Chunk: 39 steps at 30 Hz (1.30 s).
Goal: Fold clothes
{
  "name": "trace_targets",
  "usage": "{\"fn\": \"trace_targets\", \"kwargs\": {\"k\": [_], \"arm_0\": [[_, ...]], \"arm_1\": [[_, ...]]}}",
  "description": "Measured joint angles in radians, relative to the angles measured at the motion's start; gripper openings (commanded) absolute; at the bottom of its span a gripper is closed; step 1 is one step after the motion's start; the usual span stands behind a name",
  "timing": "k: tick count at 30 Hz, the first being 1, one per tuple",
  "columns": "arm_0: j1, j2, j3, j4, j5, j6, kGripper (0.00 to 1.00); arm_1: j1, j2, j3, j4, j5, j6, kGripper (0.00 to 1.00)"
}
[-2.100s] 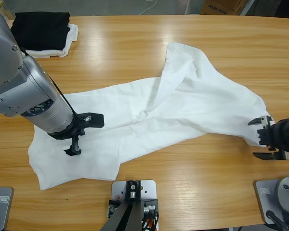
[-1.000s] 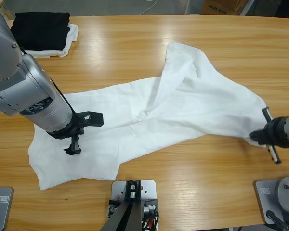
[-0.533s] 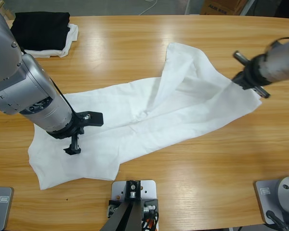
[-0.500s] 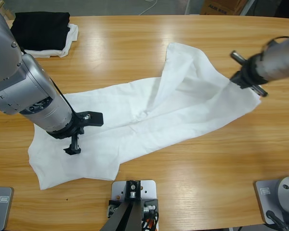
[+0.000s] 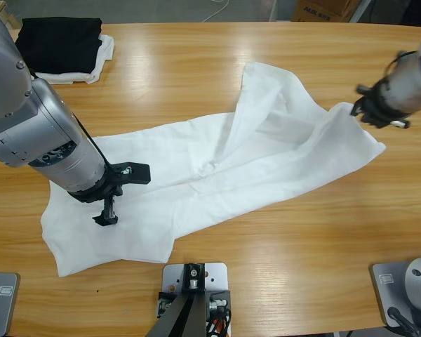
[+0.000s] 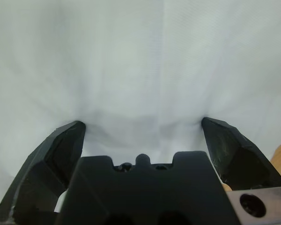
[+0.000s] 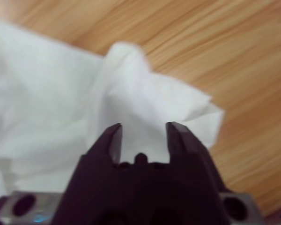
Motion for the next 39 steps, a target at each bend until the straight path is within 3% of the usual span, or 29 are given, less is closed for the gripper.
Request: {"fn": "trace_targets", "kwargs": {"k": [5, 6, 9, 12, 22, 23, 24, 25, 30, 32, 39], "arm_0": [[0.000, 0.000, 0.000, 0.000, 0.000, 0.000, 0.950], [0.000, 0.000, 0.000, 0.000, 0.000, 0.000, 0.950], [0.000, 0.000, 0.000, 0.000, 0.000, 0.000, 0.950], [0.000, 0.000, 0.000, 0.000, 0.000, 0.000, 0.950], [0.000, 0.000, 0.000, 0.000, 0.000, 0.000, 0.950], [0.000, 0.000, 0.000, 0.000, 0.000, 0.000, 0.950], [0.000, 0.000, 0.000, 0.000, 0.000, 0.000, 0.950], [0.000, 0.000, 0.000, 0.000, 0.000, 0.000, 0.950], [0.002, 0.001, 0.000, 0.000, -0.003, 0.000, 0.950], [0.006, 0.001, 0.000, 0.000, -0.010, 0.000, 0.950], [0.010, 0.001, 0.000, 0.000, -0.012, 0.000, 0.950]], "arm_1": [[-0.059, -0.021, 0.009, -0.028, 0.012, -0.029, 0.994], [-0.070, -0.028, 0.014, -0.031, 0.022, -0.041, 0.938], [-0.104, -0.041, 0.052, -0.045, 0.066, -0.062, 0.254], [-0.118, -0.045, 0.072, -0.086, 0.119, -0.102, 0.000], [-0.161, -0.042, 0.032, -0.333, 0.450, -0.487, 0.000], [-0.172, -0.009, -0.003, -0.341, 0.489, -0.520, 0.095], [-0.181, 0.031, -0.033, -0.346, 0.515, -0.545, 0.415], [-0.187, 0.071, -0.056, -0.349, 0.528, -0.565, 0.462], [-0.199, 0.201, -0.091, -0.382, 0.482, -0.779, 0.462], [-0.227, 0.225, -0.091, -0.398, 0.480, -0.858, 0.525], [-0.312, 0.289, -0.095, -0.470, 0.545, -0.973, 0.591]]}}
